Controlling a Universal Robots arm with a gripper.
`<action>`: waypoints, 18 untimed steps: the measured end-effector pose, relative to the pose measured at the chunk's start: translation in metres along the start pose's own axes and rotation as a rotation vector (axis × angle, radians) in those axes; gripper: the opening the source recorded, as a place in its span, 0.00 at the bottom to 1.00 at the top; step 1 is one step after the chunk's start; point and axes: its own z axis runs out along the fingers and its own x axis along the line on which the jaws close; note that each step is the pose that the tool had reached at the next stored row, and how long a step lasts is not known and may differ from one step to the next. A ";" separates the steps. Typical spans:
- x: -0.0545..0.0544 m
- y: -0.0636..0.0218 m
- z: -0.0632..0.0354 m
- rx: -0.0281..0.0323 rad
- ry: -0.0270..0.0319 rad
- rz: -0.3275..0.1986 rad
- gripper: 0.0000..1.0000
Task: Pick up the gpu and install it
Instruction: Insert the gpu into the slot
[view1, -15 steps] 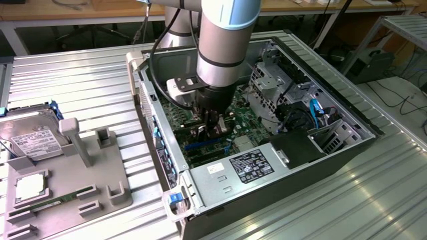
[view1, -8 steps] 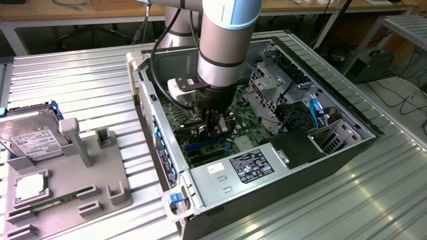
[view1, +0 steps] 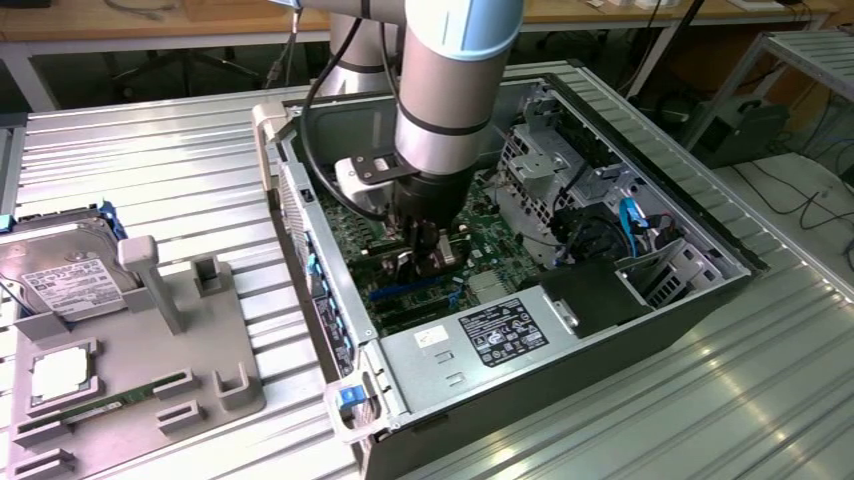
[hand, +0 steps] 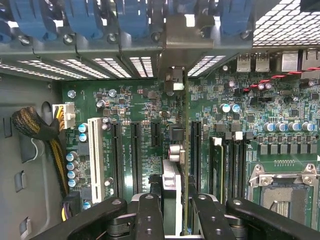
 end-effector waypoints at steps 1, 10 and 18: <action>0.000 0.0005 0.0001 0.0000 -0.0003 -0.005 0.28; 0.000 0.0022 0.0022 0.0001 -0.0007 -0.013 0.28; -0.001 0.0023 0.0072 -0.0002 -0.0002 -0.013 0.28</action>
